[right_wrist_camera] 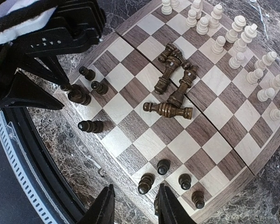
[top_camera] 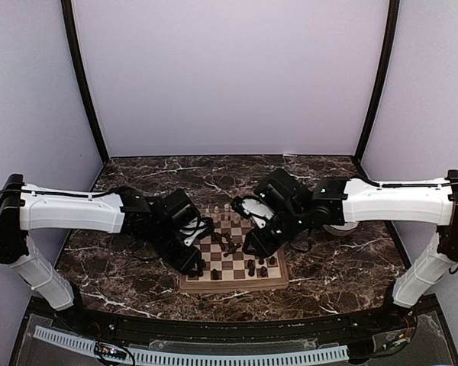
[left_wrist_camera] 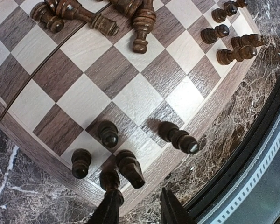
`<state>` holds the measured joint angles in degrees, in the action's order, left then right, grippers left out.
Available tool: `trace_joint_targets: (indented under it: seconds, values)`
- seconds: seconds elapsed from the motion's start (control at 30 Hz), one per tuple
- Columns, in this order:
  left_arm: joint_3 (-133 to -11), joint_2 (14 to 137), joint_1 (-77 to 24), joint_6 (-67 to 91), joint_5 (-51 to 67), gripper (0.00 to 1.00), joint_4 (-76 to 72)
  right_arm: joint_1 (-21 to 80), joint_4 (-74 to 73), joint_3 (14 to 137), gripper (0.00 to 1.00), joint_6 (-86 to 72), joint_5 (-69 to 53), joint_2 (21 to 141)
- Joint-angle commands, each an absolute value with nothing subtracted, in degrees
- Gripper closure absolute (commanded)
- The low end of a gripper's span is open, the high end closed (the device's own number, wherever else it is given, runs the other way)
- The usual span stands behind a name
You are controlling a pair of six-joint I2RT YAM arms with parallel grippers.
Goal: Set up the chess pieces on the board
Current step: Adjust the rook at h8.
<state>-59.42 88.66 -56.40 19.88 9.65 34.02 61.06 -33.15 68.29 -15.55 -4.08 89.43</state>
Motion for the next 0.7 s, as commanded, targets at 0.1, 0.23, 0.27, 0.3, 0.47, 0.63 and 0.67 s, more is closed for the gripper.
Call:
trace_joint_targets:
  seconds: [0.1, 0.23, 0.27, 0.3, 0.47, 0.63, 0.67]
  values:
    - [-60.9, 90.8, -56.2, 18.9, 10.8, 0.67, 34.3, 60.9, -31.7, 67.5, 0.67, -16.1, -4.2, 89.6]
    - [-61.5, 91.8, -56.2, 18.4, 11.0, 0.68, 34.1, 61.0, -31.7, 67.2, 0.67, -16.1, -4.3, 89.6]
    - [-61.6, 92.1, -56.2, 18.3, 11.2, 0.68, 34.0, 61.0, -31.7, 67.2, 0.67, -16.1, -4.3, 89.6]
    - [-61.6, 92.3, -56.2, 18.3, 11.4, 0.68, 33.9, 61.0, -31.7, 67.2, 0.67, -16.0, -4.3, 89.7]
    - [-61.9, 92.1, -56.2, 18.6, 11.4, 0.70, 34.2, 61.0, -31.6, 67.0, 0.67, -16.1, -4.3, 89.5]
    - [-61.9, 91.5, -56.2, 19.3, 10.2, 0.71, 35.4, 60.9, -31.5, 66.9, 0.67, -16.1, -4.4, 89.6]
    - [-62.0, 91.3, -56.2, 19.5, 10.1, 0.71, 35.6, 61.0, -31.5, 66.9, 0.67, -16.1, -4.4, 89.6]
